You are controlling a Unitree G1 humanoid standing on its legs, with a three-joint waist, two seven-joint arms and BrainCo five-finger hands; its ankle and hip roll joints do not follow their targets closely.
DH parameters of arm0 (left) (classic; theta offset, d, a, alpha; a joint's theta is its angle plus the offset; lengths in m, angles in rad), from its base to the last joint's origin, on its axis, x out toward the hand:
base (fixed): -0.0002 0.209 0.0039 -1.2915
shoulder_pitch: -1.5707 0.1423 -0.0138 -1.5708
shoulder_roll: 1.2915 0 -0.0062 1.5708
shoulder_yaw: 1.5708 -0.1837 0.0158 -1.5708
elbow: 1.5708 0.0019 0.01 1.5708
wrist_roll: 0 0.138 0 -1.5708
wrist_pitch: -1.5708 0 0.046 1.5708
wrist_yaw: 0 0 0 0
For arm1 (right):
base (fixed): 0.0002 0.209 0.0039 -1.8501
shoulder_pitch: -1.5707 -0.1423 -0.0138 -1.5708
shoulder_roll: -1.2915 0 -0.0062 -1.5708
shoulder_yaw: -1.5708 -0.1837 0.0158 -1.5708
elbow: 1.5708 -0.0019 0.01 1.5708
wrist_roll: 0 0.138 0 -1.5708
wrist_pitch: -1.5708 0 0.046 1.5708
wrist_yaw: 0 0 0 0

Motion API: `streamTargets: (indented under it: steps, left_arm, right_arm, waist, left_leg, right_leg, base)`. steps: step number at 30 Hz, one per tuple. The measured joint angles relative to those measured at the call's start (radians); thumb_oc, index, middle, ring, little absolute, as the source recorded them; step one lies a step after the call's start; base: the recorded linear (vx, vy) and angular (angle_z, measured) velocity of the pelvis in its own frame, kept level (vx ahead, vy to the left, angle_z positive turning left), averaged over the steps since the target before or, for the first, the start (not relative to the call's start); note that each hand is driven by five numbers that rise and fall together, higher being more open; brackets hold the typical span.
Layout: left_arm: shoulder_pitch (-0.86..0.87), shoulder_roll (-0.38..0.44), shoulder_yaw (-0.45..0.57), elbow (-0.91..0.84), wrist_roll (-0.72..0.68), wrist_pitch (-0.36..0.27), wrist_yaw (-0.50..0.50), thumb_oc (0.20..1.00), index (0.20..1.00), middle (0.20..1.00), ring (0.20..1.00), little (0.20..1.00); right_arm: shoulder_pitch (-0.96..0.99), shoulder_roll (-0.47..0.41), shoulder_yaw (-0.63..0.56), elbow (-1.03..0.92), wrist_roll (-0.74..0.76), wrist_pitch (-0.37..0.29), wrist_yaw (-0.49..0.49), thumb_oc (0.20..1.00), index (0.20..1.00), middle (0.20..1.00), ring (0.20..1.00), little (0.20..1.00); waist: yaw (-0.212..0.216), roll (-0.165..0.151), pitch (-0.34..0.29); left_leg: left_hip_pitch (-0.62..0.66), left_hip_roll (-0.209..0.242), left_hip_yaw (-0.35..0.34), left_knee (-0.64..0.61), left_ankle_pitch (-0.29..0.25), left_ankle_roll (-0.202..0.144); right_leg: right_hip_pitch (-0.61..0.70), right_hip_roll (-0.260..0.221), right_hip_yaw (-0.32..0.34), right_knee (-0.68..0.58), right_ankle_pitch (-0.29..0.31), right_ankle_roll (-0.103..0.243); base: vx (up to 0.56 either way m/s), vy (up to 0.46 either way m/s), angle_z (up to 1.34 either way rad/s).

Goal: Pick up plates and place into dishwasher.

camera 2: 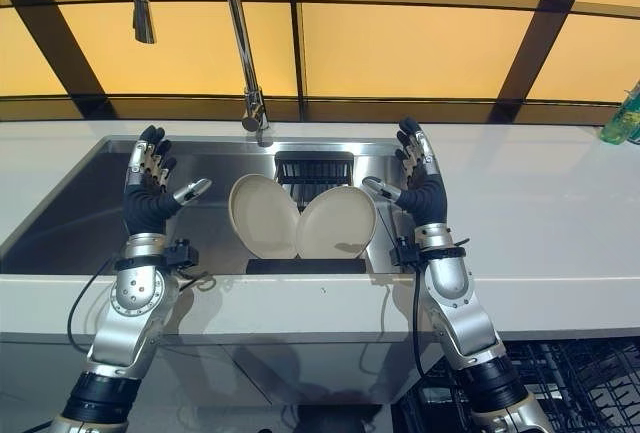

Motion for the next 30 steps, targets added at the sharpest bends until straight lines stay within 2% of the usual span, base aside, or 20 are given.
streamTargets:
  steps: [12,19,30]
  left_arm:
    - [0.009,0.003,0.000,-0.008,0.000,-0.002,-0.017,1.000,1.000,1.000,1.000,1.000]
    - [0.009,0.018,0.000,-0.024,0.041,-0.025,-0.046,1.000,1.000,1.000,1.000,1.000]
    - [-0.013,0.189,0.020,-0.013,0.233,-0.033,-0.053,1.000,1.000,1.000,1.000,1.000]
  right_arm:
    - [0.000,0.000,0.000,0.000,0.000,0.000,-0.009,1.000,1.000,1.000,1.000,1.000]
    - [0.000,0.000,0.000,0.000,0.000,0.000,-0.010,1.000,1.000,1.000,1.000,1.000]
    - [0.000,-0.008,-0.001,0.002,0.014,0.000,0.002,1.000,1.000,1.000,1.000,1.000]
  waist:
    - [0.000,0.002,-0.001]
    - [-0.001,0.004,-0.002]
    - [-0.003,0.027,-0.016]
  left_leg:
    - [-0.001,0.000,0.000,0.000,0.000,0.000]
    - [-0.001,0.000,0.000,0.000,0.000,0.000]
    - [-0.001,0.000,0.002,-0.004,0.000,0.000]
  right_leg:
    - [-0.001,0.000,0.000,0.000,0.000,0.000]
    - [-0.001,0.000,0.000,0.000,0.000,0.000]
    - [-0.003,-0.001,0.002,0.000,0.000,0.000]
  base:
    - [0.00,0.000,0.00]
    - [0.00,0.000,0.00]
    - [0.02,0.022,0.00]
